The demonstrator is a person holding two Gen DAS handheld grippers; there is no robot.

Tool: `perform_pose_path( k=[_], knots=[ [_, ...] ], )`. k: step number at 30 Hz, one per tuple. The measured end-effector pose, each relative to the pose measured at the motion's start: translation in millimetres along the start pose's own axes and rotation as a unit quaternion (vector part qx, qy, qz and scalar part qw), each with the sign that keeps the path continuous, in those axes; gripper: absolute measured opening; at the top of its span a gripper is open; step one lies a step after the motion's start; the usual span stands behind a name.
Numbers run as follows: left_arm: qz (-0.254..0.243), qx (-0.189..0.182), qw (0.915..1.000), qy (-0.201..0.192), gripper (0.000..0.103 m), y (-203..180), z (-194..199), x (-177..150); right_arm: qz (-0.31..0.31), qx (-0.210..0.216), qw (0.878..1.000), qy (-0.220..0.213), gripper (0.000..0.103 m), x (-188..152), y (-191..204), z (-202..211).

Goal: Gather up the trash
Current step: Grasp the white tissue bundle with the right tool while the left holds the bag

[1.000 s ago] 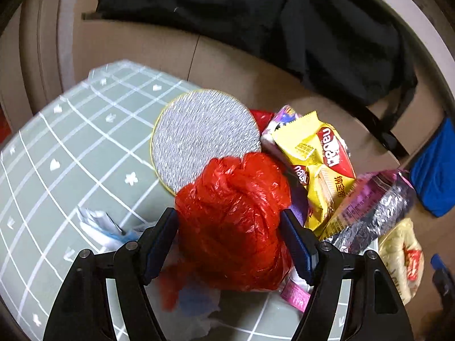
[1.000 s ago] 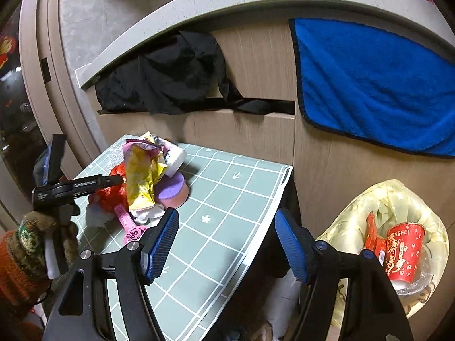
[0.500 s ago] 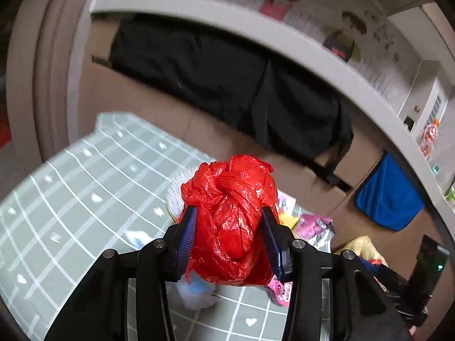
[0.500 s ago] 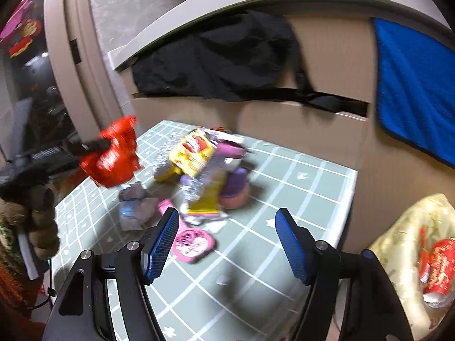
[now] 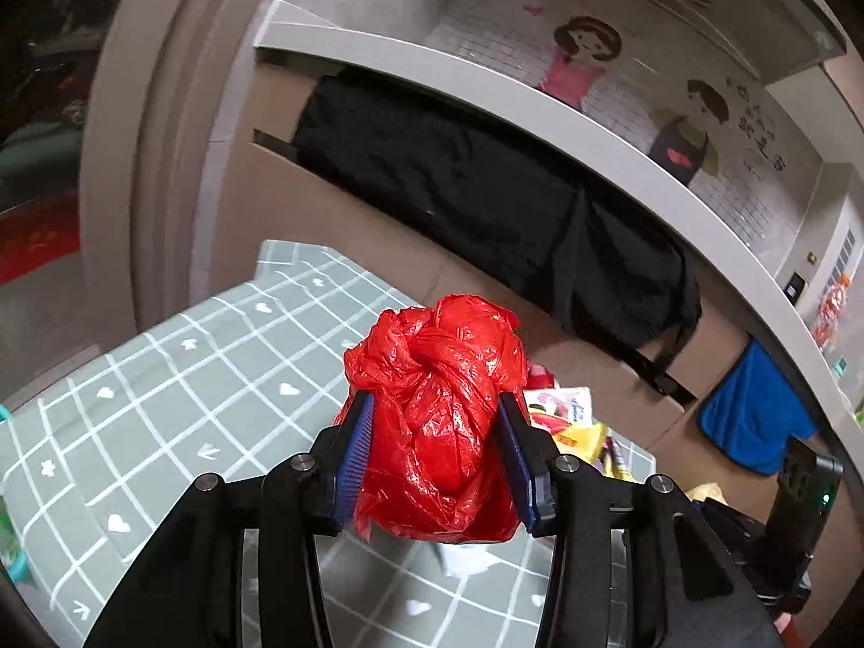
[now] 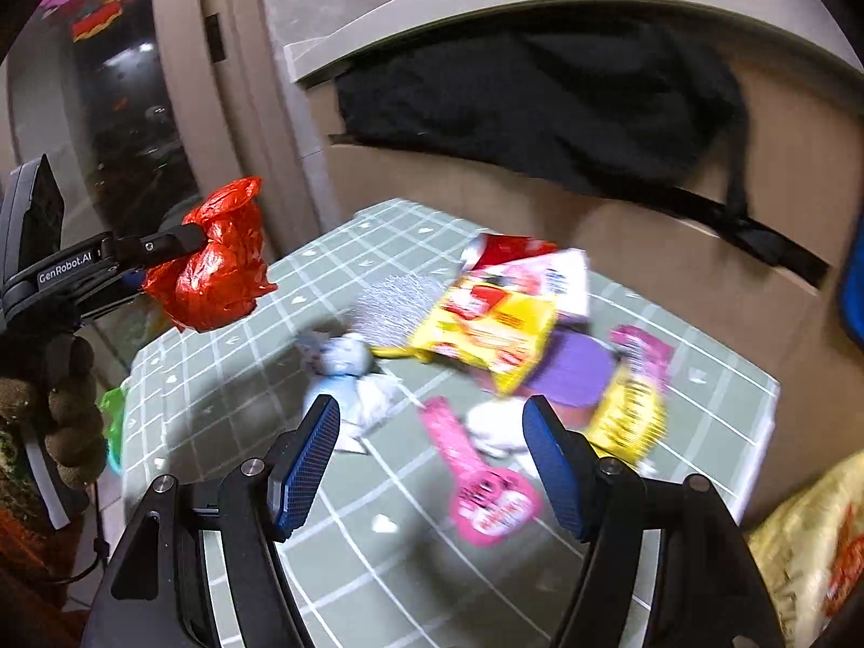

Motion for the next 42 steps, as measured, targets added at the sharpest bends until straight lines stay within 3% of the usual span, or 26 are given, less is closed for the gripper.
perform_pose_path(
  k=[9, 14, 19, 22, 28, 35, 42],
  knots=[
    [0.031, 0.034, 0.9983, -0.035, 0.046, 42.8, 35.8, 7.3, 0.092, 0.059, 0.994, 0.022, 0.068, 25.8, 69.8, -60.2],
    [0.038, 0.039, 0.998, -0.031, 0.046, 52.5, 35.3, 5.6, 0.131, 0.047, 0.989, 0.048, 0.067, 23.8, 98.2, -105.8],
    [0.042, 0.04, 0.9981, -0.021, 0.046, 56.1, 27.1, 3.0, 0.128, 0.042, 0.988, 0.082, 0.067, 19.5, 100.2, -139.2],
    [0.042, 0.04, 0.9982, -0.014, 0.046, 55.3, 21.2, 0.7, 0.122, 0.05, 0.986, 0.1, 0.051, 15.6, 97.5, -146.5],
    [0.025, 0.034, 0.9991, -0.003, 0.046, 36.7, 10.9, -1.9, 0.095, 0.061, 0.99, 0.081, 0.048, 19.0, 81.7, -109.7],
    [-0.025, 0.011, 0.9996, 0.004, 0.046, -11.8, 2.7, -0.7, 0.014, 0.047, 0.998, 0.026, 0.048, 38.7, 27.3, -33.4],
    [-0.096, -0.037, 0.9947, 0.01, 0.046, -94.1, -10.3, -4.3, -0.033, -0.017, 0.998, -0.044, 0.048, 42.1, -35.2, 51.1]
  ],
)
Point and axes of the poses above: each gripper's, at about its wrist camera, not at the fingertips, and z roughly against the way its jaws point, y to its left, x to its top, the point moved 2 cm from there along -z, roughly the way its jaws point, and after that the axes turned 12 degrees about -x, right-handed, at the moved point
